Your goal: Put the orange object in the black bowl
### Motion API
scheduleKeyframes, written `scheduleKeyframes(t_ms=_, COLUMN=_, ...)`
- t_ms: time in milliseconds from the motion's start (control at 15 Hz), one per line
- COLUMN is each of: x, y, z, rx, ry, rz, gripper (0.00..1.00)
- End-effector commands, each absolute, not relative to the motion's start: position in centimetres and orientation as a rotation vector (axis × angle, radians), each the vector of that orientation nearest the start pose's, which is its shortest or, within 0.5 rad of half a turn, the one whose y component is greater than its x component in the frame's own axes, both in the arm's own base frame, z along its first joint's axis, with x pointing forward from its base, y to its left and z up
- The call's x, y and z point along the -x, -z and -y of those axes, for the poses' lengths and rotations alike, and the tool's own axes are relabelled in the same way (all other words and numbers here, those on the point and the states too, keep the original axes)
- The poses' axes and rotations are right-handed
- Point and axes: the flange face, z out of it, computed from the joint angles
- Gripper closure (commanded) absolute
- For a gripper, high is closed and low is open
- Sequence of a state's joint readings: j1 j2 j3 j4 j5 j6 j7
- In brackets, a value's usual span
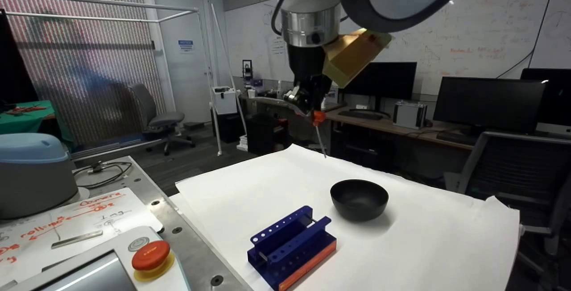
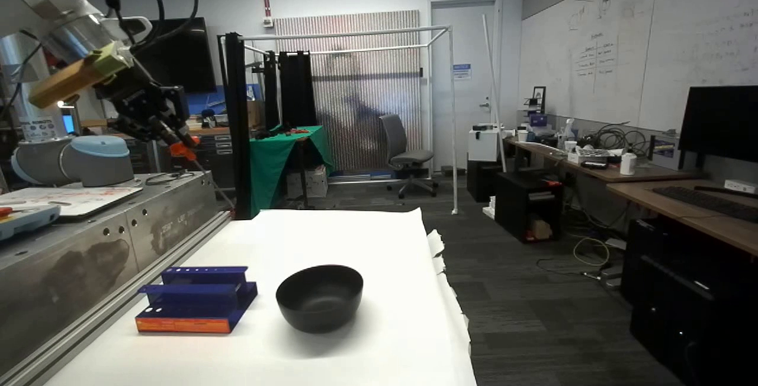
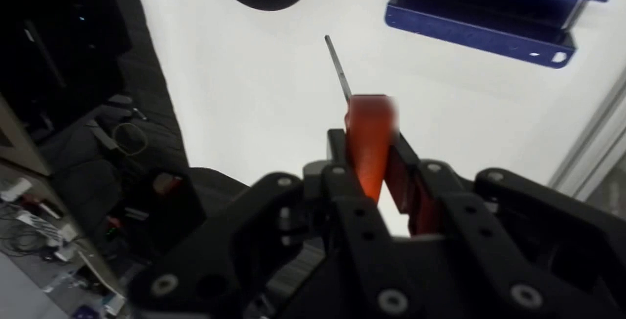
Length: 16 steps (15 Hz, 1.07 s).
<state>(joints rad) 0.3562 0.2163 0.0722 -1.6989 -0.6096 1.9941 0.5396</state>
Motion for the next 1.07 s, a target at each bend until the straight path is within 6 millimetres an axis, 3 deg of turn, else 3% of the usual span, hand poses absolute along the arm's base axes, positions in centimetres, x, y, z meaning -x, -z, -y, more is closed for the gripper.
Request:
scheduleKeyframes(t_ms=0, x=-59.0, y=-47.3, z=-17.6, rx=3.570, ry=0.742, rz=-0.100, gripper=0.83)
scheduleKeyframes(t_ms=200, x=-59.4, y=-45.1, z=-13.9, rx=3.590, ry=0.828, rz=-0.402, gripper=0.83)
scheduleKeyframes(t_ms=400, x=-59.9, y=-41.6, z=-11.4, rx=3.607, ry=0.906, rz=-0.620, gripper=0.83)
scheduleKeyframes(t_ms=667, x=-60.2, y=-36.0, z=-8.8, rx=3.633, ry=0.820, rz=-0.625, gripper=0.85)
scheduleKeyframes(t_ms=1000, x=-62.0, y=-30.6, z=-7.7, rx=3.602, ry=0.710, rz=-0.571, gripper=0.87)
